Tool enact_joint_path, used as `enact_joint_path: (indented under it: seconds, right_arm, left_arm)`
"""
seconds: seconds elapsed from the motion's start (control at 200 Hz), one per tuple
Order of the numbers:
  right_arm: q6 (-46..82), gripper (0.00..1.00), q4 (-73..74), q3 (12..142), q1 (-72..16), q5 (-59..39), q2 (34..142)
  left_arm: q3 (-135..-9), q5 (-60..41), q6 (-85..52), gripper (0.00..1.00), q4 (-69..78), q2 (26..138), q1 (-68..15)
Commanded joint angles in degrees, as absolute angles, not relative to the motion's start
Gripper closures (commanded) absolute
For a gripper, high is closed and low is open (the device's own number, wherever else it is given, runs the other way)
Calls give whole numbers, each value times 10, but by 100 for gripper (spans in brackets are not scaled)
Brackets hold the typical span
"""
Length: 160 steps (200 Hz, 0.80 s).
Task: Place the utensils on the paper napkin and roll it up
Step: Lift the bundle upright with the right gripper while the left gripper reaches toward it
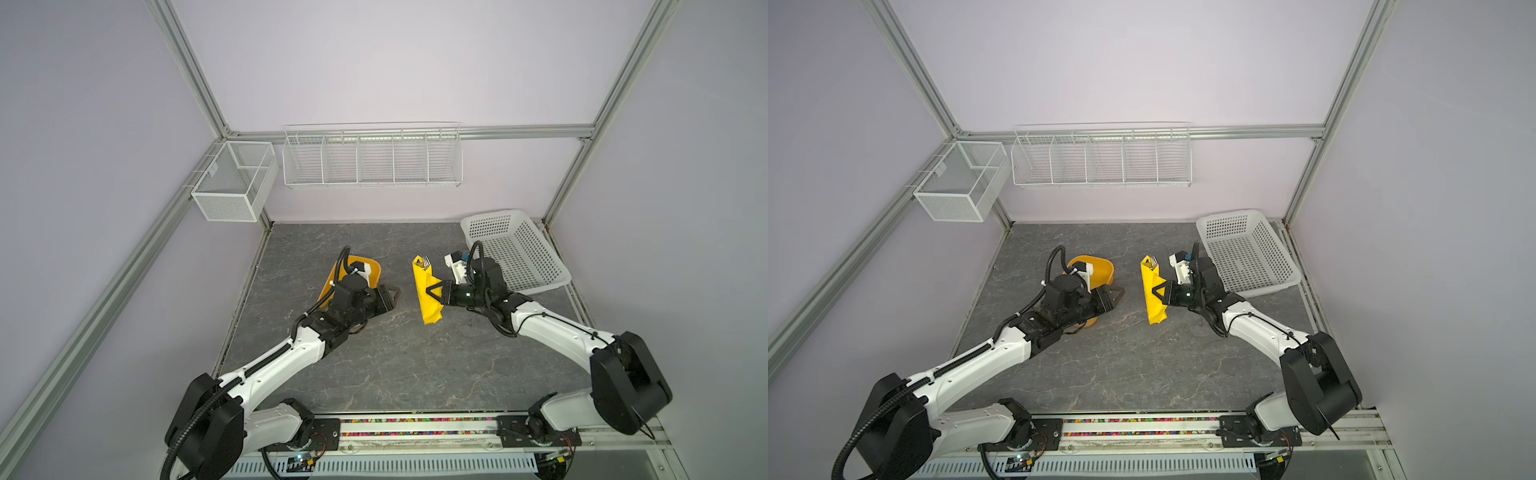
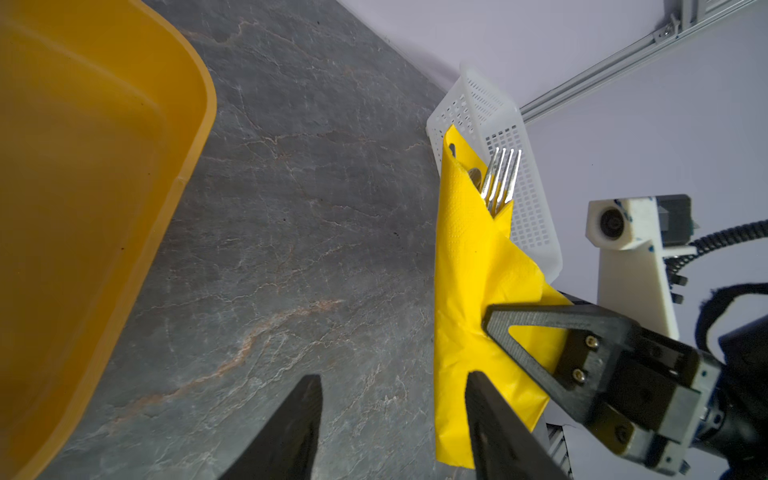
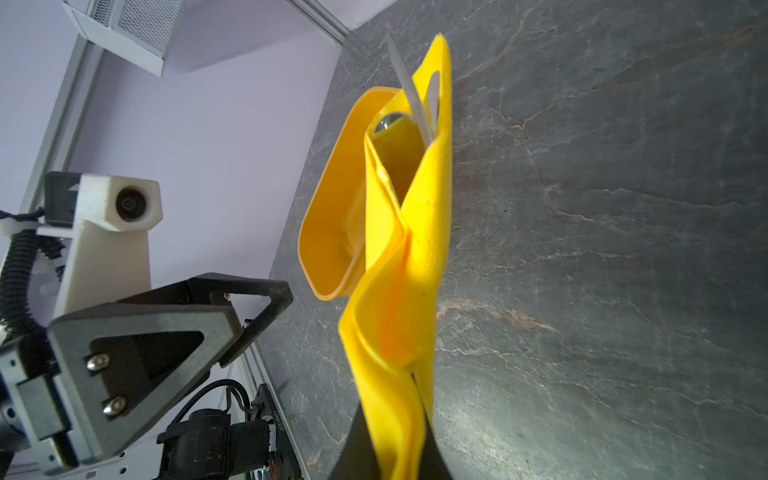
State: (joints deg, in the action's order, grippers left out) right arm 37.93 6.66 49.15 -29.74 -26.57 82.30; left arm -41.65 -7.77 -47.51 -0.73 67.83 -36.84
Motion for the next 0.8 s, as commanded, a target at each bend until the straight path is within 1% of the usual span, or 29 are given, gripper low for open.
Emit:
enact_joint_path:
  seconds: [0.0,0.05,0.145,0.22,0.265,0.365,0.415,0.53,0.625,0.715,0.795]
  right_arm:
    - [360,92,51,528,-305,-281,813]
    - [359,92,49,534,-305,-283,812]
    - [363,92,34,548,-308,-285,810]
    - [368,92,49,551,-311,-296,807]
    - [369,92,53,556,-313,-306,807]
    - [373,92,60,568,-315,-317,809]
    - [379,92,68,573,-316,-326,807]
    - [378,92,53,595,-318,-338,803]
    - [379,92,51,604,-318,-343,793]
    - [380,92,40,615,-318,-347,783]
    - [379,92,37,624,-318,-357,778]
  left_arm:
    - [-406,-99,-484,42,6,657,-338]
    - [-393,-123,-492,38,19,649,-322]
    - [-380,-153,-498,34,20,633,-302]
    - [-376,-185,-500,33,24,622,-287]
    - [-369,-207,-530,32,44,613,-269]
    - [-344,-325,-607,26,182,616,-205]
    - [-358,-371,-613,26,206,630,-183]
    - [-405,-414,-589,24,177,657,-179]
    - [-411,-438,-591,22,208,681,-180]
    - [-401,-466,-616,21,297,714,-181]
    - [-394,-490,-684,20,413,744,-183]
